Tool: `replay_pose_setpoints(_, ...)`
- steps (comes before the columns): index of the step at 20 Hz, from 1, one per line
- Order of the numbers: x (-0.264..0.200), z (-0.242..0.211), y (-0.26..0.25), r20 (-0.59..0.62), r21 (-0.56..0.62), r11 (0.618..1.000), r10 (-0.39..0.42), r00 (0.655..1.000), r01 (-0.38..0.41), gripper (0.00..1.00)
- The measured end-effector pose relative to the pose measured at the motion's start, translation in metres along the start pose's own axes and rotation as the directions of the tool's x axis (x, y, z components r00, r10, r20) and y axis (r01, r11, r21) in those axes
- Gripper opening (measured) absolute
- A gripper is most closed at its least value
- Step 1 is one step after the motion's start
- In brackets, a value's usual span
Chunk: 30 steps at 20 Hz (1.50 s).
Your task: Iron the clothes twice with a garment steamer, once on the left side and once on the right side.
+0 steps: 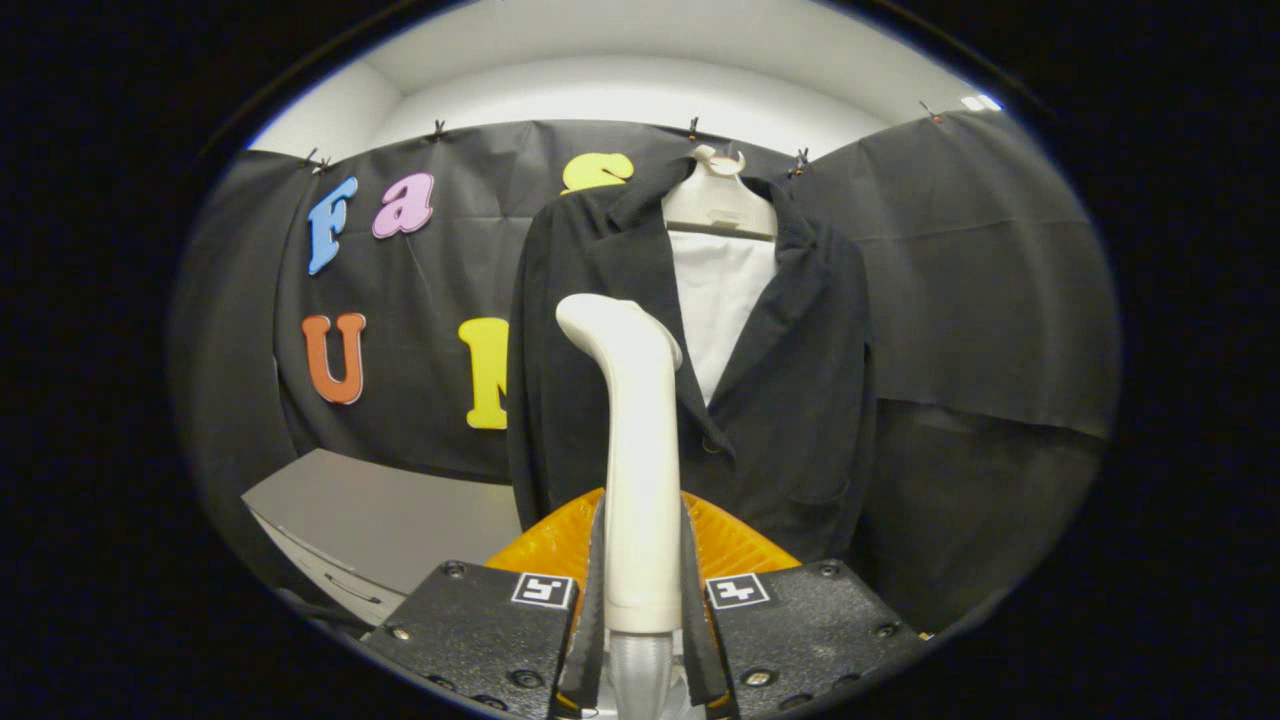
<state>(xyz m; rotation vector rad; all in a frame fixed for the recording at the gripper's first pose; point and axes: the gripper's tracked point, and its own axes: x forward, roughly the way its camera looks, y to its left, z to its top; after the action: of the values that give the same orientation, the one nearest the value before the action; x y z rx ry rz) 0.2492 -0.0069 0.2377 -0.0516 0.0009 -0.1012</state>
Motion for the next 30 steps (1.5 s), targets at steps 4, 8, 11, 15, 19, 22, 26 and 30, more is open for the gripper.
replay_pose_setpoints(4, -0.001, -0.016, -0.009, -0.030, -0.020, 1.000, -0.007, 1.000, 0.007, 0.35)
replay_pose_setpoints(8, -0.002, -0.034, -0.011, -0.062, -0.030, 1.000, -0.009, 0.998, 0.008, 0.35)
replay_pose_setpoints(11, 0.002, -0.048, -0.009, -0.088, -0.035, 0.999, -0.014, 0.996, 0.011, 0.35)
replay_pose_setpoints(15, 0.004, -0.073, -0.011, -0.147, -0.022, 1.000, -0.009, 0.989, 0.006, 0.35)
replay_pose_setpoints(19, 0.005, -0.097, -0.015, -0.194, -0.011, 1.000, -0.007, 0.981, 0.005, 0.35)
replay_pose_setpoints(22, 0.006, -0.114, -0.019, -0.220, -0.017, 1.000, -0.016, 0.975, 0.012, 0.35)
replay_pose_setpoints(26, 0.006, -0.139, -0.023, -0.264, -0.012, 1.000, -0.020, 0.964, 0.018, 0.35)
replay_pose_setpoints(30, 0.004, -0.165, -0.024, -0.310, -0.019, 1.000, -0.025, 0.951, 0.020, 0.35)
